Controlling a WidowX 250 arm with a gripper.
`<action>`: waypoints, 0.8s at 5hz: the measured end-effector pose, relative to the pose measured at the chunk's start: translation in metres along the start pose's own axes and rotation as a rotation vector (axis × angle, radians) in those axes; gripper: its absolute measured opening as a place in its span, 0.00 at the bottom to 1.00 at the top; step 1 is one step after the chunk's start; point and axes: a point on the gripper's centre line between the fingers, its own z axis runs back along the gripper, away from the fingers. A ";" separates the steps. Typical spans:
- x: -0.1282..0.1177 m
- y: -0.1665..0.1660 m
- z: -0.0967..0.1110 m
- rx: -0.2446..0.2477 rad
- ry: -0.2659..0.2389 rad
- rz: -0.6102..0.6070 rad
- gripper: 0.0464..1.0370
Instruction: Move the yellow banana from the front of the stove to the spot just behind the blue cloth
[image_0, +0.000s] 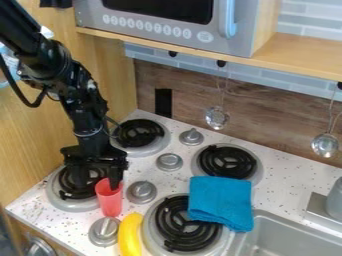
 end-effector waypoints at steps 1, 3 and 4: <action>-0.005 -0.001 -0.009 0.000 0.028 -0.004 0.96; -0.019 -0.020 0.005 -0.132 -0.003 -0.068 0.96; -0.021 -0.020 0.018 -0.136 -0.043 -0.067 0.96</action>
